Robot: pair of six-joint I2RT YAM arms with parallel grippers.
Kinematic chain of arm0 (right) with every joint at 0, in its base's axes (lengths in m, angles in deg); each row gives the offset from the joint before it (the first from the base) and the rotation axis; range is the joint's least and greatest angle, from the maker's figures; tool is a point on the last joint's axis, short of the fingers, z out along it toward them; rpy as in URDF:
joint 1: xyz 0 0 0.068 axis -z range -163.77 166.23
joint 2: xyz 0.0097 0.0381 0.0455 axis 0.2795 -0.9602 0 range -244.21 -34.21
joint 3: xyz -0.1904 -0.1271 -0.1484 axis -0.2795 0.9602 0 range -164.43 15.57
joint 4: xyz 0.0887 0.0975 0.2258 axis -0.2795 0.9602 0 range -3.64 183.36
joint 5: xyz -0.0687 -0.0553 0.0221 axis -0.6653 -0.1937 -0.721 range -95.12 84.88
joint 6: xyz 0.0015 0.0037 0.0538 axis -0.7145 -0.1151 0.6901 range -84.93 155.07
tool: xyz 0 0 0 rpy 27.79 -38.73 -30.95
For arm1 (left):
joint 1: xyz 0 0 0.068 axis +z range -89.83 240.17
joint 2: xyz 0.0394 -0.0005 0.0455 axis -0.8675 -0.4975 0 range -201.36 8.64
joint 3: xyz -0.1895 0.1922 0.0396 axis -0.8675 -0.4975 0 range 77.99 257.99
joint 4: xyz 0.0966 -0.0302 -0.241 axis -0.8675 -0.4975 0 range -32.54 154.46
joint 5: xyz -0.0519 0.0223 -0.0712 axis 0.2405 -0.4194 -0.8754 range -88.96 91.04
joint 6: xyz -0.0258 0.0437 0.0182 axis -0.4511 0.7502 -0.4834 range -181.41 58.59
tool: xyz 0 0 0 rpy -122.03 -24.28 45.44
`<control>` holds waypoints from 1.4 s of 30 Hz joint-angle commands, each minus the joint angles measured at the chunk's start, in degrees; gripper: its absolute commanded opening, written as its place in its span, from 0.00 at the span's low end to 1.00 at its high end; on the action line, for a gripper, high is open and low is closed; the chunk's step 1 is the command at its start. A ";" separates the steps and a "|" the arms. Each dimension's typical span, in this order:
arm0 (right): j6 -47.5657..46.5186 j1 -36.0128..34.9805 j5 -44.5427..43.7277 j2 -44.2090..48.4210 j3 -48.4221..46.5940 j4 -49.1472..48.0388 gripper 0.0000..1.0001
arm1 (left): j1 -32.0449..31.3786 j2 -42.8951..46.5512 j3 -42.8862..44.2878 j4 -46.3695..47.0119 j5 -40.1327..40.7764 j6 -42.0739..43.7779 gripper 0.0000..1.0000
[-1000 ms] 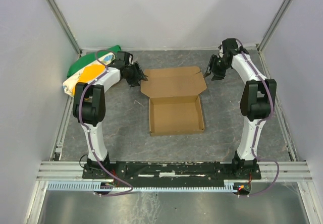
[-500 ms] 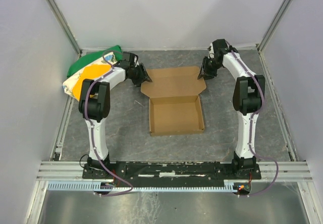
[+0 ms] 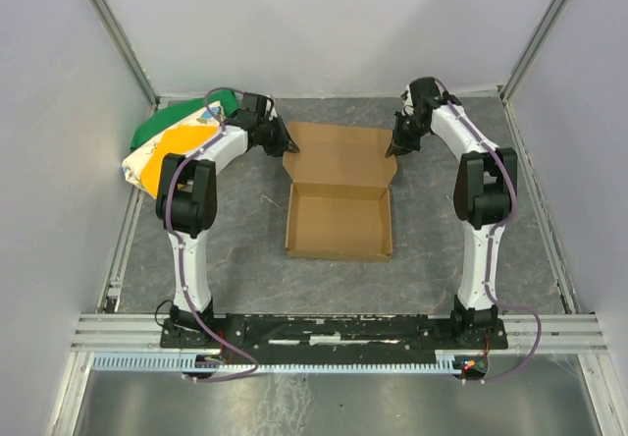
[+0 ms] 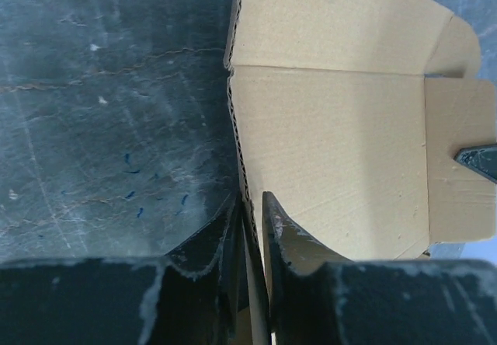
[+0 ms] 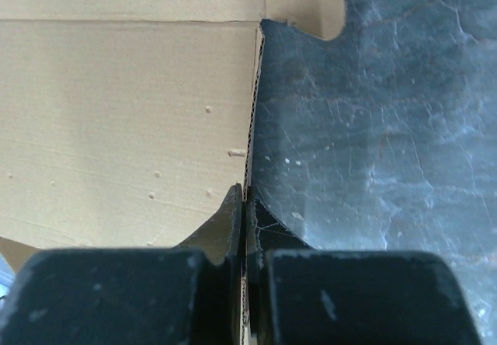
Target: Fold the paper box
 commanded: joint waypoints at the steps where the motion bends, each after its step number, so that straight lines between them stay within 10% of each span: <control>1: -0.27 -3.33 -3.56 9.42 5.46 -3.79 0.01 | -3.36 6.50 2.34 3.20 -0.78 2.65 0.21; 21: 1.49 -13.82 -25.31 37.37 47.23 -41.81 0.02 | -15.90 27.16 -26.72 18.67 34.23 11.18 0.34; 35: -2.11 -13.84 -22.99 48.86 66.70 -65.29 0.02 | -16.54 37.35 -24.00 16.92 40.69 16.34 0.76; 42: -2.59 -13.81 -21.08 54.30 75.26 -74.87 0.01 | -16.62 36.24 -18.59 16.98 35.85 21.87 0.78</control>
